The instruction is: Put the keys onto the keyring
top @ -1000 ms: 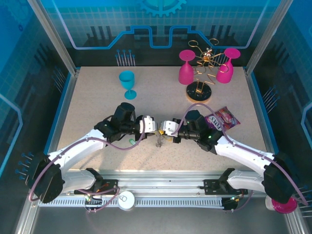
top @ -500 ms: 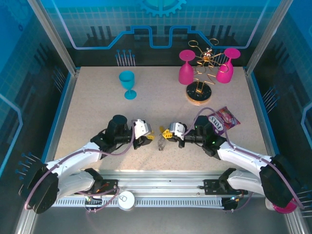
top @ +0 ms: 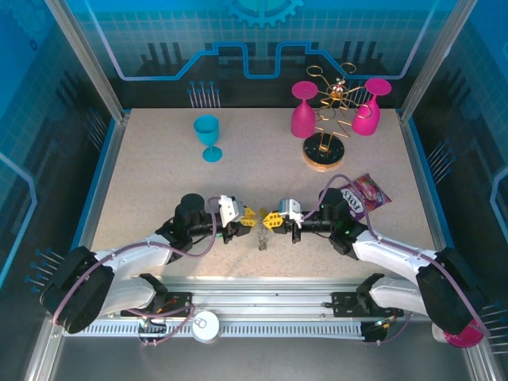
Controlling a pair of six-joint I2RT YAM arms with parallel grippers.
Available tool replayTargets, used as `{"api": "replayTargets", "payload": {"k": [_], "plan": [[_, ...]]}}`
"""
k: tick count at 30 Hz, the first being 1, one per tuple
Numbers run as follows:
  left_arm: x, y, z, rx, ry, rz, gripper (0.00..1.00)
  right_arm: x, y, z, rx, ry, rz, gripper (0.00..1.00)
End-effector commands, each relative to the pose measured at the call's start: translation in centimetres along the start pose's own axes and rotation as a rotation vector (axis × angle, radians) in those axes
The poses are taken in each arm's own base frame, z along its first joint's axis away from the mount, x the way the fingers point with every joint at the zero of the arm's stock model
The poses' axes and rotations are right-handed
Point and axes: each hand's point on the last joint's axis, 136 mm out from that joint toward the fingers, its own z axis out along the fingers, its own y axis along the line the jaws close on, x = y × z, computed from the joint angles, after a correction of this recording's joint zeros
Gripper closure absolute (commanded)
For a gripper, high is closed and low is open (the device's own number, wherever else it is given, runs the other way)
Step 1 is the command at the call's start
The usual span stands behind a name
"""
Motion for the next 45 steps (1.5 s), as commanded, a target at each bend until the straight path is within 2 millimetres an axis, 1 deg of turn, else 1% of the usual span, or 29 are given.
{"api": "replayTargets", "payload": {"k": [1, 3, 7, 28, 31, 35, 36, 37, 39, 40, 43, 45], "plan": [[-0.8, -1.9, 0.0, 0.095, -0.048, 0.020, 0.76, -1.1, 0.0, -0.2, -0.014, -0.050, -0.016, 1.00], [-0.7, -2.5, 0.0, 0.119, -0.043, 0.018, 0.76, -1.3, 0.0, -0.2, -0.016, -0.058, -0.016, 1.00], [-1.1, -2.8, 0.0, 0.139, -0.053, 0.025, 0.76, -1.4, -0.2, -0.1, -0.015, -0.060, -0.015, 1.00], [-2.8, -2.8, 0.0, 0.145, -0.100, 0.041, 0.86, -0.8, 0.6, 0.8, -0.062, -0.045, 0.008, 1.00], [-2.9, -2.9, 0.1, 0.148, -0.101, 0.042, 0.90, -0.9, 0.7, 0.9, -0.067, -0.047, 0.008, 1.00], [-2.8, -2.8, 0.1, 0.142, -0.098, 0.048, 1.00, -0.9, 0.7, 0.8, -0.063, -0.045, 0.007, 1.00], [-2.9, -2.7, 0.0, 0.133, -0.096, 0.057, 1.00, -0.8, 0.5, 0.7, -0.046, -0.037, 0.004, 0.98], [-2.9, -2.6, 0.0, 0.121, -0.093, 0.066, 1.00, -0.6, 0.2, 0.6, -0.020, -0.024, 0.004, 0.88], [-2.9, -2.1, -0.3, 0.084, -0.069, 0.098, 1.00, 0.1, -0.5, 0.0, 0.042, 0.030, -0.015, 0.71], [-2.9, -2.0, -0.4, 0.070, -0.048, 0.119, 1.00, 0.7, -0.9, -0.3, 0.081, 0.077, -0.030, 0.68], [-2.6, -1.6, -1.0, 0.045, 0.056, 0.185, 1.00, 2.0, -1.1, -1.3, 0.117, 0.232, -0.069, 0.68], [-2.3, -1.6, -1.3, 0.049, 0.129, 0.232, 1.00, 2.3, -1.2, -1.8, 0.127, 0.300, -0.103, 0.68]]}}
